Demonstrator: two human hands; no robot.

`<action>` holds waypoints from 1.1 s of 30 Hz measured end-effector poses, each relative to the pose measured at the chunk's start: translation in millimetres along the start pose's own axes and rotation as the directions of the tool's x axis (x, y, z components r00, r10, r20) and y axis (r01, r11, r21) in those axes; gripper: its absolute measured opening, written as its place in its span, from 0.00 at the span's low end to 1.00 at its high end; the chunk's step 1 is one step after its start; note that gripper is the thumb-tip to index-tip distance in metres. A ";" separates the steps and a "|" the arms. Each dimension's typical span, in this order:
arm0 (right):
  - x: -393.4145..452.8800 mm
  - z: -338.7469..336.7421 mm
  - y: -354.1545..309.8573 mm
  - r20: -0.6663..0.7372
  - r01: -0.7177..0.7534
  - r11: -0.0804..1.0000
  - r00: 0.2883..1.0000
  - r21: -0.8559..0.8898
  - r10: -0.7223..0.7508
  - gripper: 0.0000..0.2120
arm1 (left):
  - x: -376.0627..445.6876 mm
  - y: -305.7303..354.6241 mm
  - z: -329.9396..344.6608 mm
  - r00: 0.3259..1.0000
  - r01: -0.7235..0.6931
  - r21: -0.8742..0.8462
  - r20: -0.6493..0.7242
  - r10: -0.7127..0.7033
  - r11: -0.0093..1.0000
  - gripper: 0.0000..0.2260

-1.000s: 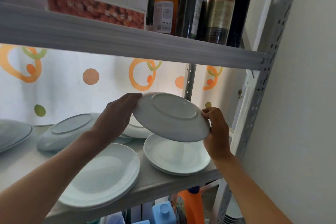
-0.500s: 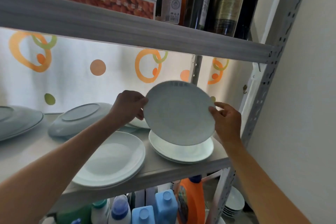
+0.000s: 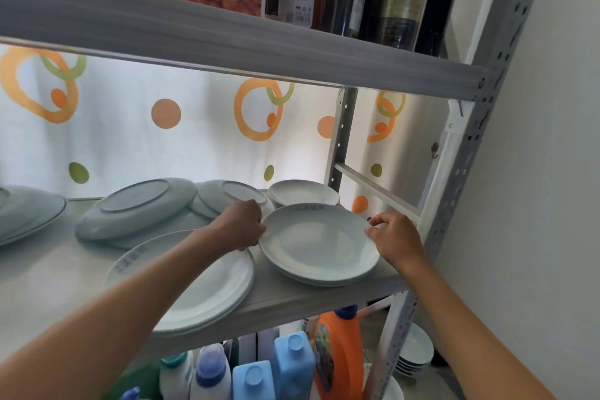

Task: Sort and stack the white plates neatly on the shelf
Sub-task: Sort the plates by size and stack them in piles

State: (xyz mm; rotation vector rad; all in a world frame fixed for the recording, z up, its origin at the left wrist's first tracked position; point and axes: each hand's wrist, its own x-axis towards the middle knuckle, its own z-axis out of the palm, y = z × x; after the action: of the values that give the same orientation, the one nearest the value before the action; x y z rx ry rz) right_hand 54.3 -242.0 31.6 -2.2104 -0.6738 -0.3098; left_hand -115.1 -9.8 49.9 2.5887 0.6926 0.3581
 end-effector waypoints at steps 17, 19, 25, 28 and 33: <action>67.8 13.1 -3.2 0.076 -0.093 0.994 0.992 -0.064 0.097 0.16 | 74.5 9.5 7.7 0.974 -0.137 0.439 -0.103 0.201 0.888 0.12; 83.9 22.9 -6.0 0.141 -0.176 0.983 0.976 0.052 0.168 0.14 | 95.1 7.7 10.3 0.975 -0.192 0.389 -0.030 0.220 0.901 0.17; 110.7 53.7 -5.0 0.427 -0.485 0.824 0.837 0.292 0.342 0.08 | 125.1 19.6 27.2 0.982 -0.183 0.341 0.032 0.184 0.922 0.22; 121.9 67.7 2.2 0.489 -0.567 0.734 0.793 0.373 0.364 0.08 | 133.7 20.9 35.9 0.984 -0.166 0.343 0.115 0.134 0.924 0.19; 134.7 89.5 10.5 0.544 -0.621 0.662 0.756 0.421 0.364 0.09 | 141.3 20.9 41.5 0.989 -0.141 0.374 0.089 0.116 0.916 0.10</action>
State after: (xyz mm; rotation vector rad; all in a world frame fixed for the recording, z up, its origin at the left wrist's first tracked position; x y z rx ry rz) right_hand 172.1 -131.1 22.8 -1.7505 -0.2655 0.6194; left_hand 26.9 33.7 42.4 3.0101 0.6195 0.1912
